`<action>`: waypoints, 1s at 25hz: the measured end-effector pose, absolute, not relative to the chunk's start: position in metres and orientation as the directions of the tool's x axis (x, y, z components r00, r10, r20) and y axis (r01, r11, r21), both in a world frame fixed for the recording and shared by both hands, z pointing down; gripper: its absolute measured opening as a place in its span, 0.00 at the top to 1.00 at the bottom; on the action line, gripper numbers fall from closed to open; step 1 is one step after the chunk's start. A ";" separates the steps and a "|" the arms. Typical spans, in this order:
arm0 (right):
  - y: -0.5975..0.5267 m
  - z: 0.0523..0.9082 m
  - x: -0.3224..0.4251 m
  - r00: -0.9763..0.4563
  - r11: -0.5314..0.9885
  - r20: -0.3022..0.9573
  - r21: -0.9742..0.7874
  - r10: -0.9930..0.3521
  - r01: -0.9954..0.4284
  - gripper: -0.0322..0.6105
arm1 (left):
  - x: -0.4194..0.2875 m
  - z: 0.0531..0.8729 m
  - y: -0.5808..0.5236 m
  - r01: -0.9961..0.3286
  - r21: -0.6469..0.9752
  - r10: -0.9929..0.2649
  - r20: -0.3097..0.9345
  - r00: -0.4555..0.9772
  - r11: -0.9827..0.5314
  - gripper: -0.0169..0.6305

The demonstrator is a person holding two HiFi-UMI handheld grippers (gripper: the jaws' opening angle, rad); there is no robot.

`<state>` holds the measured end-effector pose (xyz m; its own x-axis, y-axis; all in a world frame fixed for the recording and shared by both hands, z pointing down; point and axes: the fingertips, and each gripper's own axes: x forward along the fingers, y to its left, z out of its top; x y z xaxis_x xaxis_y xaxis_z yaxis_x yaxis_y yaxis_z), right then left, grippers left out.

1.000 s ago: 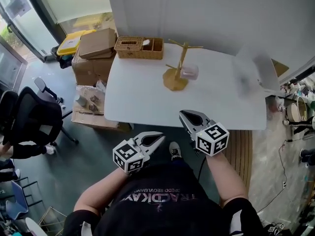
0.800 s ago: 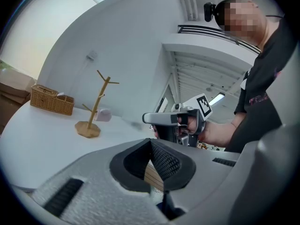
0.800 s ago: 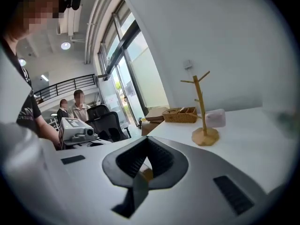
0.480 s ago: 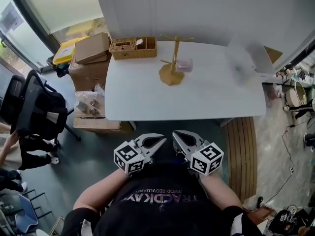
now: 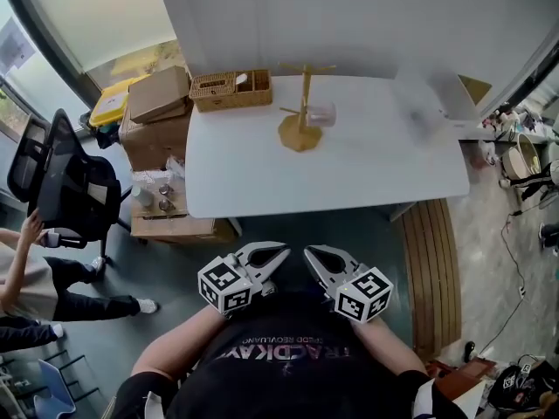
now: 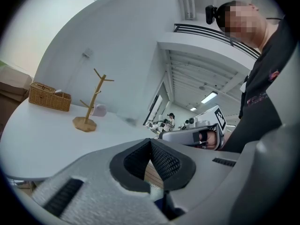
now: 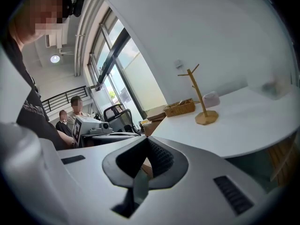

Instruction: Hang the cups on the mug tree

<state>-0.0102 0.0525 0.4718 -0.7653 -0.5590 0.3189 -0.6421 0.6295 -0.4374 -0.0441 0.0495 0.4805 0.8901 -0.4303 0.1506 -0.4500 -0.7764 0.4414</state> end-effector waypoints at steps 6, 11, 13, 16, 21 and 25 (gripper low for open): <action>0.057 0.472 -0.011 -0.770 0.632 0.318 -0.442 -0.553 -0.637 0.93 | -0.043 0.477 0.053 -0.448 0.436 -0.432 0.144 0.891 -0.781 0.98; 0.057 0.473 -0.014 -0.776 0.635 0.319 -0.448 -0.544 -0.629 0.93 | -0.045 0.478 0.053 -0.450 0.435 -0.435 0.141 0.889 -0.780 0.98; 0.057 0.473 -0.015 -0.779 0.638 0.318 -0.449 -0.540 -0.626 0.93 | -0.046 0.478 0.053 -0.453 0.435 -0.438 0.141 0.888 -0.778 0.98; 0.057 0.474 -0.017 -0.782 0.643 0.317 -0.447 -0.536 -0.622 0.93 | -0.047 0.479 0.052 -0.456 0.434 -0.441 0.142 0.886 -0.777 0.98; 0.058 0.475 -0.019 -0.786 0.647 0.317 -0.447 -0.531 -0.617 0.94 | -0.046 0.479 0.052 -0.454 0.431 -0.439 0.142 0.887 -0.779 0.98; 0.056 0.475 -0.019 -0.786 0.646 0.319 -0.448 -0.530 -0.618 0.93 | -0.046 0.480 0.051 -0.453 0.436 -0.436 0.145 0.888 -0.777 0.98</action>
